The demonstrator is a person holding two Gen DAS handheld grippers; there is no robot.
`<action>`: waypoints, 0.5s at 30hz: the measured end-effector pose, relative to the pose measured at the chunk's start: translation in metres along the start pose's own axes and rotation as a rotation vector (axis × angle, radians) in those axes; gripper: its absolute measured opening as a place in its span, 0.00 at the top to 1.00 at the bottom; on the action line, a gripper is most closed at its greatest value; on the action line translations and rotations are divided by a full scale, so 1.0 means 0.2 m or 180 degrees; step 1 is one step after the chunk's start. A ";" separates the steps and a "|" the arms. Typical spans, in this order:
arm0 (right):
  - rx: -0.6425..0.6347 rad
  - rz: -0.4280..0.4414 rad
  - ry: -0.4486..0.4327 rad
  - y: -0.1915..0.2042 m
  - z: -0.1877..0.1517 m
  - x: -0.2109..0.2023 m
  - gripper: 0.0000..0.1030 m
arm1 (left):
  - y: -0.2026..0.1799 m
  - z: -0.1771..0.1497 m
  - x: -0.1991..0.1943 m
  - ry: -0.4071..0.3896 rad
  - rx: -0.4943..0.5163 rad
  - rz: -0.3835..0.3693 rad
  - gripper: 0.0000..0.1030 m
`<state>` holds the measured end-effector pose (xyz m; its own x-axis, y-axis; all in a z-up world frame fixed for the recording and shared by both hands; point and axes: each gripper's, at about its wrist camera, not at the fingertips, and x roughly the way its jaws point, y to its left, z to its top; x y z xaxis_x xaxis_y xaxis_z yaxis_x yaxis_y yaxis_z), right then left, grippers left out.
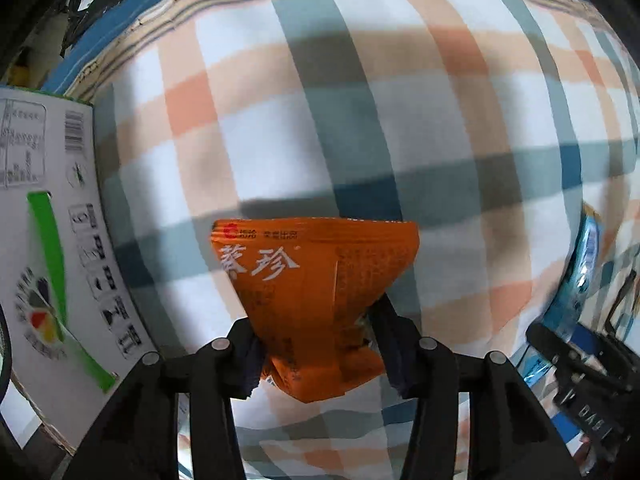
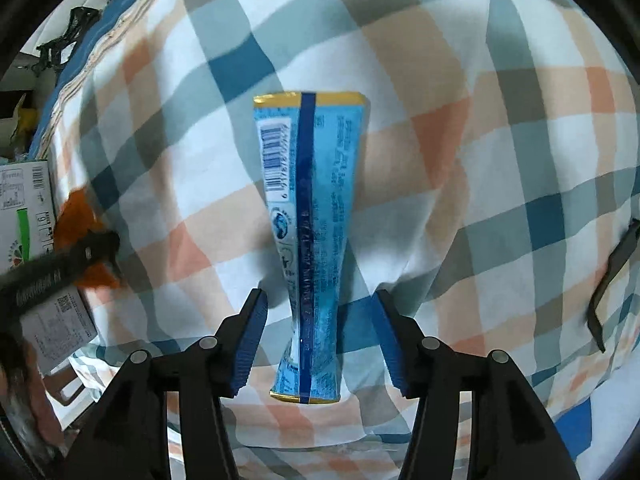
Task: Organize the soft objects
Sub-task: 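Carry the orange bag and blue stick pack into the box and release both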
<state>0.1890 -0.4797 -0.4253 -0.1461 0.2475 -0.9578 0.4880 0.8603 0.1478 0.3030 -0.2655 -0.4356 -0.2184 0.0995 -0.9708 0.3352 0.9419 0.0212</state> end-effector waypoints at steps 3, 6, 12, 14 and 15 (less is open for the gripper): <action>-0.0007 -0.0060 -0.0013 -0.01 0.02 0.01 0.45 | -0.01 -0.01 0.04 -0.0010 -0.0051 -0.0019 0.53; -0.0030 -0.0148 0.0002 0.01 0.03 0.02 0.45 | -0.01 -0.01 0.04 -0.0007 -0.0104 -0.0079 0.53; -0.0062 -0.0324 -0.0010 0.13 0.02 0.02 0.48 | 0.00 -0.04 0.04 -0.0094 -0.0145 -0.0085 0.53; -0.0058 -0.0423 -0.0019 0.15 0.02 0.02 0.58 | 0.00 -0.06 0.03 -0.0122 -0.0158 -0.0082 0.55; -0.0067 -0.0479 -0.0026 0.20 0.02 0.03 0.67 | 0.00 -0.07 0.02 -0.0148 -0.0163 -0.0081 0.58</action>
<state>0.2108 -0.4450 -0.4268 -0.2092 0.1116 -0.9715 0.4430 0.8965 0.0076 0.2881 -0.2608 -0.4370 -0.1831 0.0616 -0.9812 0.2824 0.9593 0.0075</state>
